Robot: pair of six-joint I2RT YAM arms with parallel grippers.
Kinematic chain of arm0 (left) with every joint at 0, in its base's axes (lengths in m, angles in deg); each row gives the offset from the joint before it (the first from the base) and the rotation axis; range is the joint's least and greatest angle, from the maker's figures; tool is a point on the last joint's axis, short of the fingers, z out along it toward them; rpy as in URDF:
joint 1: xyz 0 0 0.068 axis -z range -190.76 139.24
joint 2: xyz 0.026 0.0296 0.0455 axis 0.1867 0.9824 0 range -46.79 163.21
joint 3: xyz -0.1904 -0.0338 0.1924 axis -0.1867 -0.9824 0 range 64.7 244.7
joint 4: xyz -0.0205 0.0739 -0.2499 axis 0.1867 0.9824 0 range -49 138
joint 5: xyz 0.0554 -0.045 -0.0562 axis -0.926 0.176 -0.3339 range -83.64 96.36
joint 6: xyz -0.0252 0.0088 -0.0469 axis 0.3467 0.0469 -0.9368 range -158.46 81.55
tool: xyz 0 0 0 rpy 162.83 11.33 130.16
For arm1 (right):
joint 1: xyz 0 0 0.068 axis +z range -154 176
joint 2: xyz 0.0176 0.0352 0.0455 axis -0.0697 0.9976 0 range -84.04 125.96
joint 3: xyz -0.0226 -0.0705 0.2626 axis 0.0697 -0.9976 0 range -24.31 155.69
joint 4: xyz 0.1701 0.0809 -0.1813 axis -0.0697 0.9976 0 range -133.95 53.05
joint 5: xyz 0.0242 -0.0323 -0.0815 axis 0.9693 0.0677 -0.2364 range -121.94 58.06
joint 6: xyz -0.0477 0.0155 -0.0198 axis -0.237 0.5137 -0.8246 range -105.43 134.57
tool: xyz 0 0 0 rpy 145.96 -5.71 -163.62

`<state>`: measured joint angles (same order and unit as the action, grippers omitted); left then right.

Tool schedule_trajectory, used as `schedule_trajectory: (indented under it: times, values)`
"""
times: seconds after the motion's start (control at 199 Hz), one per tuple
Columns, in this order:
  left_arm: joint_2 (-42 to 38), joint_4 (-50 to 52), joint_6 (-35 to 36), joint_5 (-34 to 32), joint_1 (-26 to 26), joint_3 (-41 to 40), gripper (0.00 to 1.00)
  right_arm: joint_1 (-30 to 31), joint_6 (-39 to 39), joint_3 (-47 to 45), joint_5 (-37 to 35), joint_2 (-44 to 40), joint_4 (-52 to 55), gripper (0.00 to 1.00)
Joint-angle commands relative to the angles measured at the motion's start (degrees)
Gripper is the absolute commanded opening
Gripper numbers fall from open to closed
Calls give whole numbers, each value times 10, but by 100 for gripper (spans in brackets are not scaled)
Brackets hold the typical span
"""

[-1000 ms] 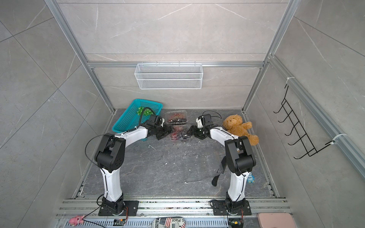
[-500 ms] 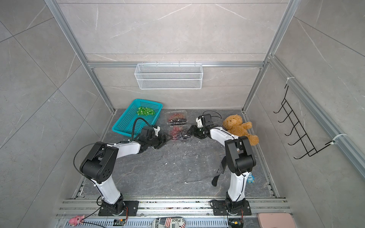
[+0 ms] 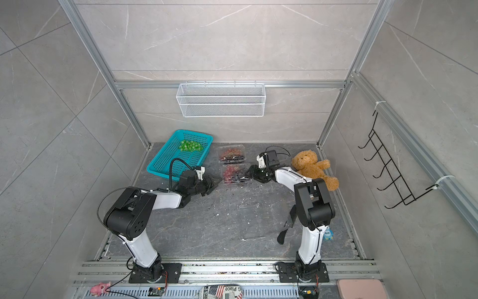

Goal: Pack grapes into containers
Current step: Close the packing box at the center of the board.

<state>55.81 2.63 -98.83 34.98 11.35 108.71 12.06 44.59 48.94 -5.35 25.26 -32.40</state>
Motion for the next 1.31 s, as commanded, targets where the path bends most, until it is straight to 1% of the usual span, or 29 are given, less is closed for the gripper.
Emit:
schedule_trajectory:
  times: [0.0, 0.07, 0.156, 0.371, 0.587, 0.718, 0.964, 1.3]
  values:
    - [12, -66, -25, -7, -6, 0, 57, -1, 4, -8, 6, 8, -9, 57]
    - [20, -74, -32, -6, -6, 5, 56, -1, 3, -9, 6, 9, -9, 57]
    - [33, -94, -45, -5, -5, 3, 52, -1, 5, -9, 7, 10, -11, 57]
    - [44, -100, -47, -4, -3, 2, 42, -1, 6, -11, 7, 12, -12, 56]
    - [60, -108, -52, -3, 4, 3, 38, -1, 9, -12, 8, 17, -17, 56]
    - [67, -113, -55, -5, 9, 2, 33, -1, 10, -13, 7, 16, -17, 56]
    - [75, -115, -59, -7, 17, 4, 31, -1, 13, -14, 7, 20, -19, 56]
    - [71, -127, -62, -12, 28, -11, 26, -1, 31, -29, 12, 19, -31, 53]
